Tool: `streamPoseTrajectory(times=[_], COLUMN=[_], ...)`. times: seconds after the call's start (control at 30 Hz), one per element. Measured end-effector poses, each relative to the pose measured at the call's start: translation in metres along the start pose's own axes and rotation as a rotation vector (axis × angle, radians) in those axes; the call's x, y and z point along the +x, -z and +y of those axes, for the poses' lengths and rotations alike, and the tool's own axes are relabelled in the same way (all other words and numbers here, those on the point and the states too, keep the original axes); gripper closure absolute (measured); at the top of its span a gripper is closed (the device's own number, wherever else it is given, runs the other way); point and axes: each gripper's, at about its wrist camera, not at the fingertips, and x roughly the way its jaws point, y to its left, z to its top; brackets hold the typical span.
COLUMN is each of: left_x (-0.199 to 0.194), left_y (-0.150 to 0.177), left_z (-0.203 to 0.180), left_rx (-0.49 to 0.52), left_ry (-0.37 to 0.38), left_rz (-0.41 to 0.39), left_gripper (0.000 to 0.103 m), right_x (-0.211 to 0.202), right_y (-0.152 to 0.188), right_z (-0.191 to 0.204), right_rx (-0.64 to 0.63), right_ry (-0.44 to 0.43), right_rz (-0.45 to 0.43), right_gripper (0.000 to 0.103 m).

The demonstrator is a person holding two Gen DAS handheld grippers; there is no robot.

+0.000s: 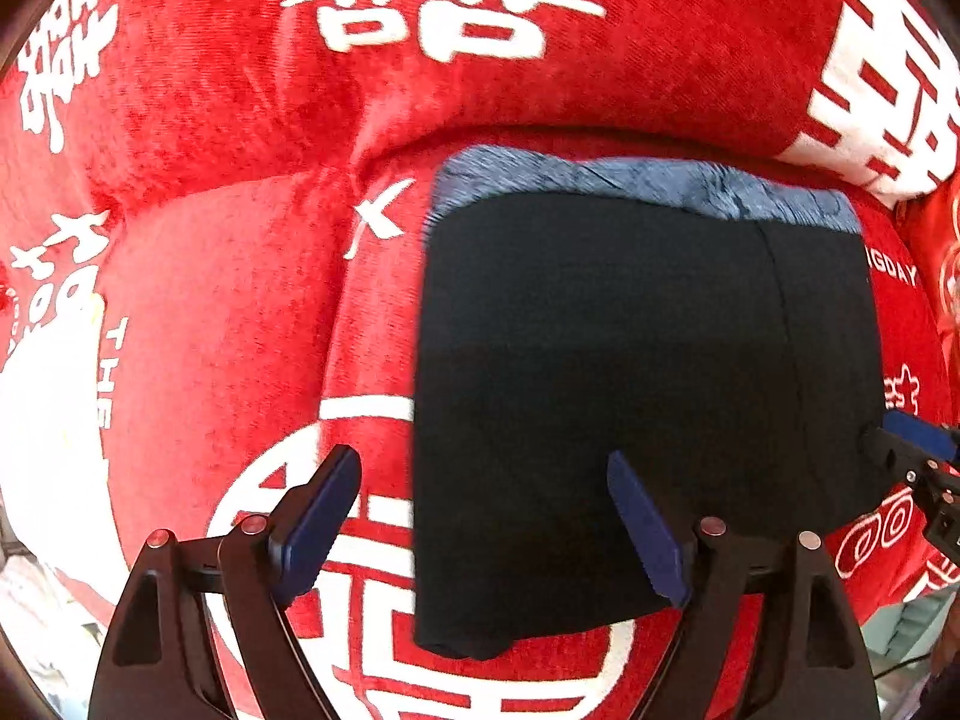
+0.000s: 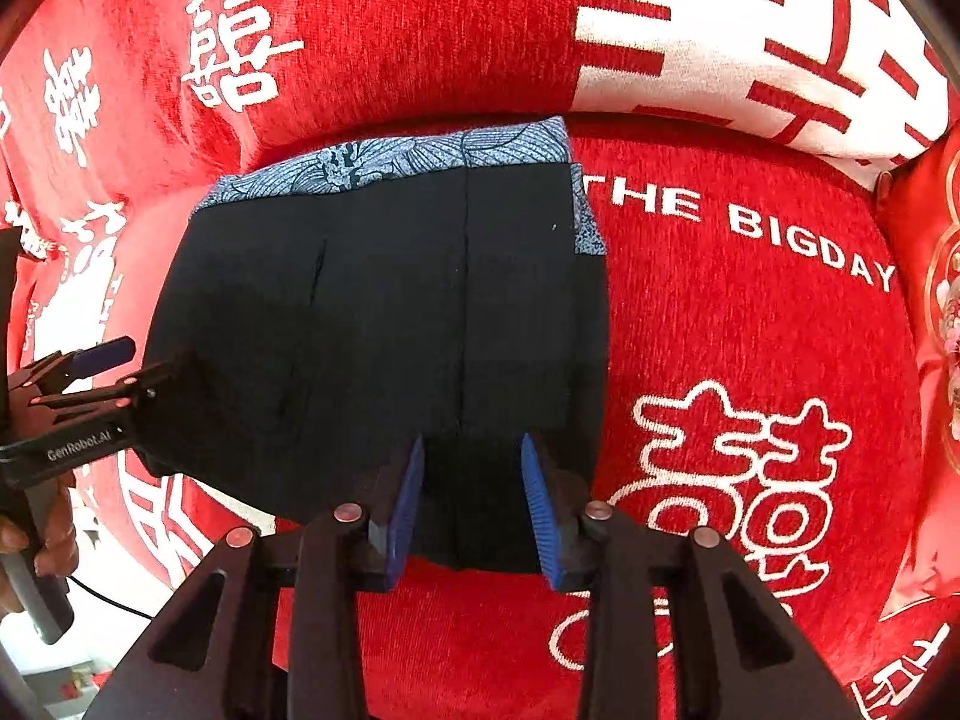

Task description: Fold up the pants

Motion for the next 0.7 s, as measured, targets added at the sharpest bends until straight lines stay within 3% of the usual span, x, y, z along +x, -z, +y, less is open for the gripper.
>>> streamPoseTrajectory(times=[0.3, 0.43, 0.7], left_x=[0.009, 0.009, 0.011], left_y=[-0.027, -0.026, -0.033], left_z=[0.027, 0.028, 0.040], left_rx=[-0.056, -0.056, -0.073], left_ry=[0.012, 0.025, 0.058], left_rz=[-0.008, -0.001, 0.006], left_gripper=[0.018, 0.018, 0.018], right_x=[0.003, 0.003, 0.002], right_y=[-0.006, -0.004, -0.002], right_z=[-0.006, -0.010, -0.020], right_rx=[0.012, 0.015, 0.060], right_ry=[0.009, 0.014, -0.026], right_rz=[0.017, 0.022, 0.021], right_gripper=[0.057, 0.049, 0.044])
